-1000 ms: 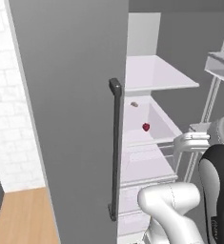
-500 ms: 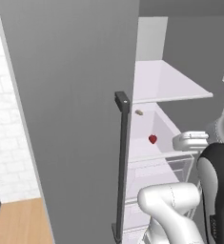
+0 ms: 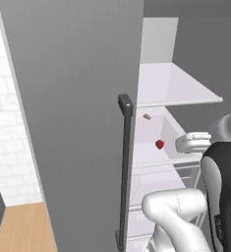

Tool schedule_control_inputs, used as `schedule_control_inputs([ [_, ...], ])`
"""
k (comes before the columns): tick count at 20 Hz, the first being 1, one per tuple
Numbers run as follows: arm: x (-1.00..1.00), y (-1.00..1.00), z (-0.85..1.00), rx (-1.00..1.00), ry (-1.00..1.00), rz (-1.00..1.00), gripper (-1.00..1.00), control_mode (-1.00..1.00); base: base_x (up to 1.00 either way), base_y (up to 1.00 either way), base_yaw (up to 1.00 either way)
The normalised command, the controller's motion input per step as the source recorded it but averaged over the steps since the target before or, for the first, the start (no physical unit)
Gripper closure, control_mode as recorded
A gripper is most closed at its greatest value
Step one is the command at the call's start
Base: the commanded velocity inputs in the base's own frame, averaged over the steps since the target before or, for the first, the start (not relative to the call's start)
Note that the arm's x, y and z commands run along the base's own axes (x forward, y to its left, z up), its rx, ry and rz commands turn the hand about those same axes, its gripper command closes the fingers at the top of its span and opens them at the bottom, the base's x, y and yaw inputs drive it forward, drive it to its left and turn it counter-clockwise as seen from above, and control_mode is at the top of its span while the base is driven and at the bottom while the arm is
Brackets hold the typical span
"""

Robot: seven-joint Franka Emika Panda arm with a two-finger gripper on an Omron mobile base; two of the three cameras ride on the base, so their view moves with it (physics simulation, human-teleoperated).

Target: Take the strawberry from the fridge and place it on top of the pancake, located on the dining counter.

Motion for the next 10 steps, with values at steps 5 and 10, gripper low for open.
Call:
schedule_control_inputs([
  [5, 0.78, -0.32, -0.21, 0.0, 0.03, 0.01, -1.0, -1.0, 0.0, 0.0, 0.0],
  [10, 0.53, -0.02, -0.61, -0.01, -0.04, -0.03, -1.0, -1.0, 0.0, 0.0, 0.0],
])
